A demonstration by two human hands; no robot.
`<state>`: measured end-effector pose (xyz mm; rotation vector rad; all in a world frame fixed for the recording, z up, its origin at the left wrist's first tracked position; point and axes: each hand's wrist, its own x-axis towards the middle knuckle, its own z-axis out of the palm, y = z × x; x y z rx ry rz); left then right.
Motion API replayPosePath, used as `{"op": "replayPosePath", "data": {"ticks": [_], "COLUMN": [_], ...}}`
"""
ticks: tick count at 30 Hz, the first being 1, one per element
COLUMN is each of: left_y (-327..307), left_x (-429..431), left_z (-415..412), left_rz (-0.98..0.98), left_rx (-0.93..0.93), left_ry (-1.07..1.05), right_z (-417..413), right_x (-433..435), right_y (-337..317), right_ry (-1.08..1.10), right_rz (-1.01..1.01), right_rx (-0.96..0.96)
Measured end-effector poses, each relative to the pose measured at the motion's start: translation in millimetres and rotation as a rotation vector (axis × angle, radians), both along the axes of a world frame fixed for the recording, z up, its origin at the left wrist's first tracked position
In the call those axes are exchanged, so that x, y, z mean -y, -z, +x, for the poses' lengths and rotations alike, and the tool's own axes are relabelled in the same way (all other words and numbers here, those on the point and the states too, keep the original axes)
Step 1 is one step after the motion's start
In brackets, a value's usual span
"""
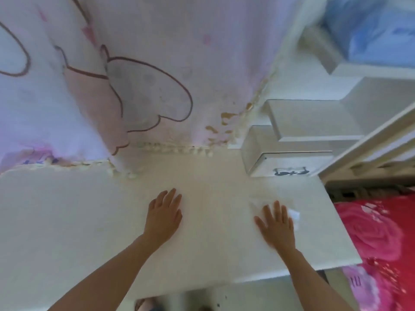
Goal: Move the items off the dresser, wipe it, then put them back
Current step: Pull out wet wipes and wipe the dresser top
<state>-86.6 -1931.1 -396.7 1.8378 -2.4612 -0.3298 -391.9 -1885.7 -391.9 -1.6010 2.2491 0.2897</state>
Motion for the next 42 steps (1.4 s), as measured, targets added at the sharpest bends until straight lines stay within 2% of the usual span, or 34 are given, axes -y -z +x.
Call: {"op": "replayPosePath", "data": {"ticks": [3, 6, 11, 14, 20, 23, 27, 33, 39, 42], "left_y": [-0.2, 1.5, 3.8, 2.5, 6.6, 4.1, 9.9, 19.1, 21.2, 17.5], "left_x": [-5.9, -12.3, -22.3, -30.2, -47.2, -48.8, -47.6, -56.6, -59.0, -56.9], "left_z": [-59.2, -106.2, -153.1, -160.3, -139.6, -136.0, -132.8, -131.9, -150.6, -161.4], "left_rz": [0.036, 0.008, 0.001, -0.042, -0.006, -0.045, -0.148, -0.238, -0.154, -0.189], "left_rx": [0.015, -0.021, 0.017, 0.064, 0.136, 0.157, 0.164, 0.113, 0.074, 0.005], "left_ry": [0.078, 0.101, 0.079, 0.058, -0.038, -0.043, -0.005, 0.028, 0.045, 0.052], "right_z": [-71.1, -118.5, -147.0, -132.6, -34.6, -23.0, -58.5, -176.7, -204.0, -208.6], "right_x": [-26.7, -28.6, 17.4, 34.2, 21.0, 28.7, 47.7, 52.9, 37.9, 51.2], "right_y": [-0.6, -3.0, -4.6, 0.4, 6.9, 6.7, 8.9, 5.1, 13.7, 16.5], "right_ry": [0.122, 0.153, 0.167, 0.033, -0.405, -0.479, -0.322, -0.013, -0.027, -0.036], "right_rz": [-0.081, -0.035, -0.051, -0.04, -0.05, -0.017, -0.099, -0.062, -0.125, -0.135], "right_rx": [-0.025, -0.008, 0.08, 0.101, 0.212, 0.21, 0.183, 0.1, 0.118, 0.14]}}
